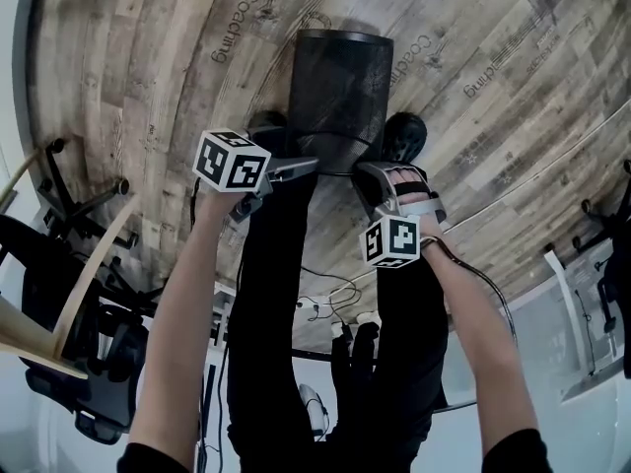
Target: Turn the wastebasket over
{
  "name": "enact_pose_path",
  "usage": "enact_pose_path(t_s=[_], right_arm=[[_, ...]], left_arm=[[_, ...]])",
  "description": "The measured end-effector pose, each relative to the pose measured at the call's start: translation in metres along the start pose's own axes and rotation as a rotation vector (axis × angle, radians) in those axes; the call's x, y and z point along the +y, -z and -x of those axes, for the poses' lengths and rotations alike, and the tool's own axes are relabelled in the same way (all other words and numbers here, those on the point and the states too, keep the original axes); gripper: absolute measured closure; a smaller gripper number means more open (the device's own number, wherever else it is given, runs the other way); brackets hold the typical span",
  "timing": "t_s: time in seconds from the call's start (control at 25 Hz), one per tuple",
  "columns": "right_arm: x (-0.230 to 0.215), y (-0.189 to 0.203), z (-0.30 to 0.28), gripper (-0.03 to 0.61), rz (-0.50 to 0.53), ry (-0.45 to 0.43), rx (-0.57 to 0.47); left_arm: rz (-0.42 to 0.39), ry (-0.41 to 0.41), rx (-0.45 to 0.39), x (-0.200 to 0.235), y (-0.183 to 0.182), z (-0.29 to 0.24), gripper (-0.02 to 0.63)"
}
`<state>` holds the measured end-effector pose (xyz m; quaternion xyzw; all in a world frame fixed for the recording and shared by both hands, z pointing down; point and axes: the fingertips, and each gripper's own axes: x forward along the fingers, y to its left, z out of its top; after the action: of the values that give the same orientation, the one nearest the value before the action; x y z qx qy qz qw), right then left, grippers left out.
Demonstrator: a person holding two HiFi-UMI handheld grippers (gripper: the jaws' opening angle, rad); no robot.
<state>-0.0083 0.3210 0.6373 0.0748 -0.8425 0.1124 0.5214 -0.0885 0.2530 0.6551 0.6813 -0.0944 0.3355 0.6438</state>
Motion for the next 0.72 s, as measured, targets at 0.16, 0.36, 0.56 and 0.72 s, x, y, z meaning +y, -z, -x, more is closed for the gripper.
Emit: enact_pose_path(t_s=[0.16,0.36,0.56,0.72], right_arm=[[-0.023,-0.009,0.007,0.497,-0.045,0.043,-0.015],[-0.044,-0.020,0.022,0.514,-0.095,0.073,-0.026],[-0.072,-0.029,0.037,0.522,-0.154,0.104,-0.029],[-0.095,-0.038,0.046,0.523,-0.190,0.116,-0.035]], left_arm=[[-0.007,-0.003,-0.051,-0.004,-0.013,0.014,0.175],[-0.032,-0.006,-0.088,-0.018,-0.028,0.035,0.175],[-0.123,-0.030,-0.060,-0.035,-0.040,0.051,0.175],[-0.277,-0.116,-0.003,-0.039,-0.047,0.056,0.175]])
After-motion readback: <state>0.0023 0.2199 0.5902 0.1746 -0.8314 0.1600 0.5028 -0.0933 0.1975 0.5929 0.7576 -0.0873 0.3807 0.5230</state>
